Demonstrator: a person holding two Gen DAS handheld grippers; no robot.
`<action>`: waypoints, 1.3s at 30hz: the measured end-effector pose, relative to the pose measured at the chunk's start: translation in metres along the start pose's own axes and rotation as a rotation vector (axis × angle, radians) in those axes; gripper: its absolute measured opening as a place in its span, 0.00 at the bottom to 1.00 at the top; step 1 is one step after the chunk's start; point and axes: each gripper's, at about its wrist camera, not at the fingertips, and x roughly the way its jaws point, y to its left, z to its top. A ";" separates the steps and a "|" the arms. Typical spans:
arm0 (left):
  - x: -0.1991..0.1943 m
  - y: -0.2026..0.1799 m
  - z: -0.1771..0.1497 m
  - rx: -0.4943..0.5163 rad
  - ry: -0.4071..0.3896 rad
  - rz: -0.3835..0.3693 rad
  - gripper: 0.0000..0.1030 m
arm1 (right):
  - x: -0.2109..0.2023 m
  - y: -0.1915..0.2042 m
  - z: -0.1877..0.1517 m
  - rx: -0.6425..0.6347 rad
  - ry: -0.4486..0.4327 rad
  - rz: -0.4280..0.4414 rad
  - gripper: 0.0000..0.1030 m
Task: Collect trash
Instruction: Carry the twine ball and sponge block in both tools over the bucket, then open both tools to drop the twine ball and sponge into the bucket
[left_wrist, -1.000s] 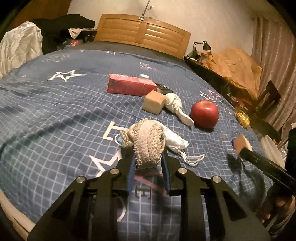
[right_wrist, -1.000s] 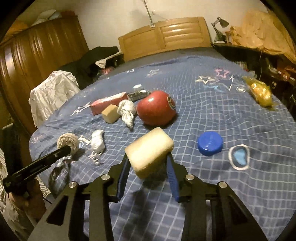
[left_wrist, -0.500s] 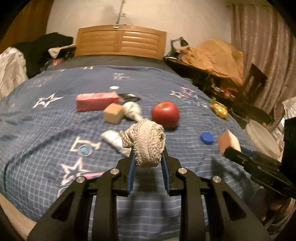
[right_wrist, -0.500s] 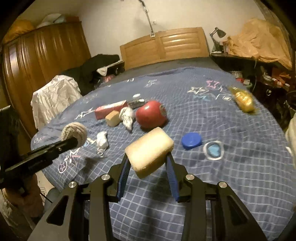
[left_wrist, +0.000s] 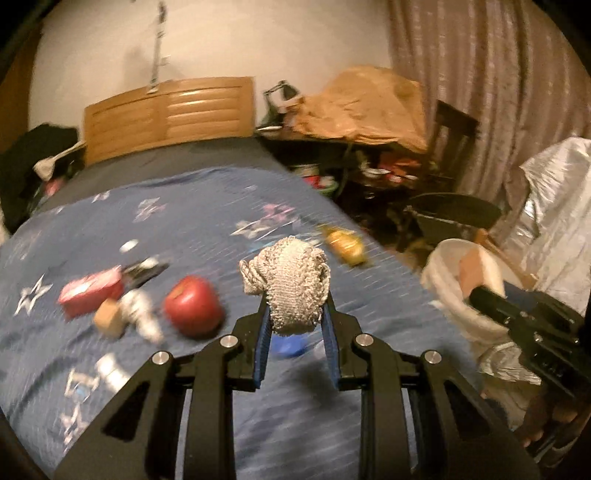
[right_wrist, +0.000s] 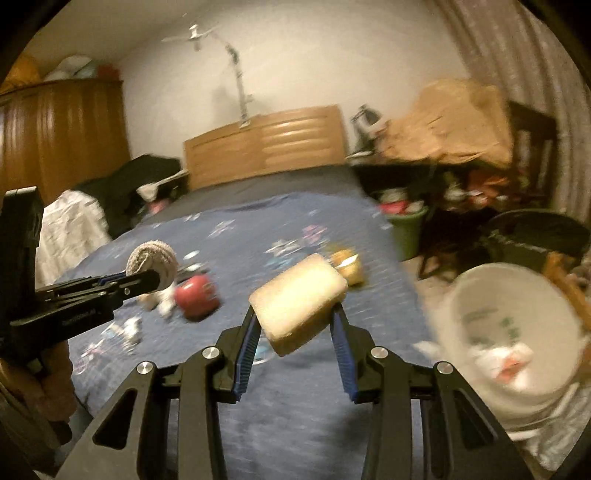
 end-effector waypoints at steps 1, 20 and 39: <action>0.005 -0.011 0.005 0.016 -0.002 -0.012 0.23 | -0.008 -0.014 0.005 -0.004 -0.014 -0.029 0.39; 0.100 -0.217 0.079 0.306 0.005 -0.232 0.23 | -0.067 -0.227 0.062 -0.025 0.013 -0.346 0.39; 0.164 -0.291 0.048 0.445 0.113 -0.287 0.23 | -0.029 -0.292 0.021 0.038 0.162 -0.332 0.39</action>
